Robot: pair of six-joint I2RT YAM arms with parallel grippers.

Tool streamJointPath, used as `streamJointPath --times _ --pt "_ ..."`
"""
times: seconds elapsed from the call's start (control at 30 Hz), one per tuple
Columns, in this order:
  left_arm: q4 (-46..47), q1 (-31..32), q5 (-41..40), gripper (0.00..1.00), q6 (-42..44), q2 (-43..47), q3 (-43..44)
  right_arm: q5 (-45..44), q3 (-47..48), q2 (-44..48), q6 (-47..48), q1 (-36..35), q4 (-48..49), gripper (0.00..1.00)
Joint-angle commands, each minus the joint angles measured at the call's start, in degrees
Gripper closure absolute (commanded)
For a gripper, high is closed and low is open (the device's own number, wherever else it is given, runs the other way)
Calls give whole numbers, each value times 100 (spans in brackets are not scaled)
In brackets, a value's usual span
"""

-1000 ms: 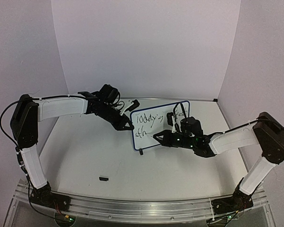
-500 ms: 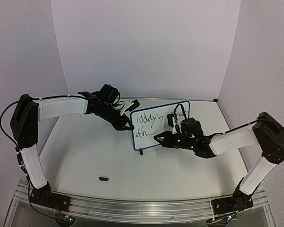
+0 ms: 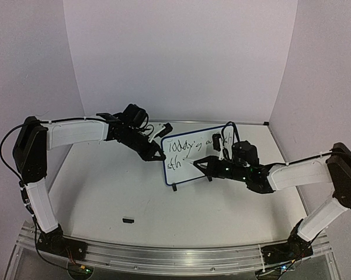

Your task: Write a sentence on the whiteboard

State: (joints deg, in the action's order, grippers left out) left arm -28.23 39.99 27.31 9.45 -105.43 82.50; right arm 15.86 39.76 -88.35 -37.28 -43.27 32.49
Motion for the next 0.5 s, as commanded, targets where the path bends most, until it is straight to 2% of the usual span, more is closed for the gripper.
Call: streamJointPath --times 0.0,0.47 --pt "-208 79 11 100 76 -42 177 162 -118 214 67 154 65 100" --pt "-214 79 1 100 76 -48 168 704 -254 489 324 413 68 100"
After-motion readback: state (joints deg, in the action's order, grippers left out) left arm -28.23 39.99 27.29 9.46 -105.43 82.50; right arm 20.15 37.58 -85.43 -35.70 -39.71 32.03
